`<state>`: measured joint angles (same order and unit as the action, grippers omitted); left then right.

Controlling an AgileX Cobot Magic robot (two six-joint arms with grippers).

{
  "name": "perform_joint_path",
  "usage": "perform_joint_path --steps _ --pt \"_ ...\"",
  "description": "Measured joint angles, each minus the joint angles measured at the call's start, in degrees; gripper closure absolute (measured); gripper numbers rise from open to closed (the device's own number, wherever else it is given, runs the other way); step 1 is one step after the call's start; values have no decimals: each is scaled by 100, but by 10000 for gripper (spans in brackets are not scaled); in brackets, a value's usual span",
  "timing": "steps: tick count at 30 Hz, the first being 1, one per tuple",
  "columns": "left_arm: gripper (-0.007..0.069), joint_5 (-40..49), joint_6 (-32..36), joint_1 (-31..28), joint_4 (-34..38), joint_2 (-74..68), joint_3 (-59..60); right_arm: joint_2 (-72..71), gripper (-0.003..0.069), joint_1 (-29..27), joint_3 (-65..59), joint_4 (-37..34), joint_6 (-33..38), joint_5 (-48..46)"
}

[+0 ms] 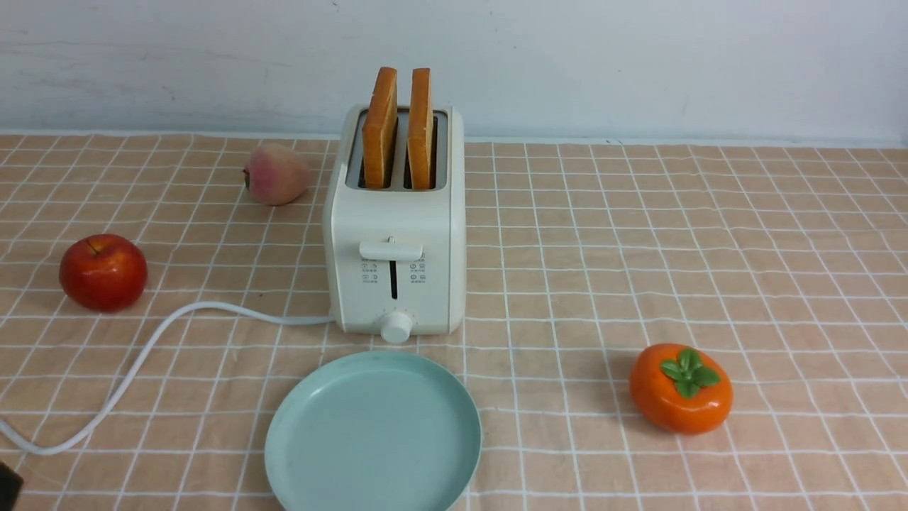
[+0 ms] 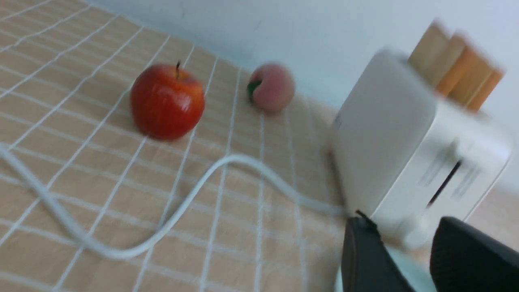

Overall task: Take toasted bread from bread machine on light coffee tablecloth place on plate.
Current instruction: 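Reach for a toast slice standing in the toaster with the left gripper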

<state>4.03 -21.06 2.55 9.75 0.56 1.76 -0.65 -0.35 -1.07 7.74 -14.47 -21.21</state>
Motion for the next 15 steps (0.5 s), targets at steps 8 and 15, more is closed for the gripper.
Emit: perform_joint_path --steps 8,15 --pt "385 -2506 -1337 0 1801 0 0 0 419 0 0 -109 -21 57" --pt "385 -2704 -1318 0 2122 0 0 0 419 0 -34 -1379 -742 1443"
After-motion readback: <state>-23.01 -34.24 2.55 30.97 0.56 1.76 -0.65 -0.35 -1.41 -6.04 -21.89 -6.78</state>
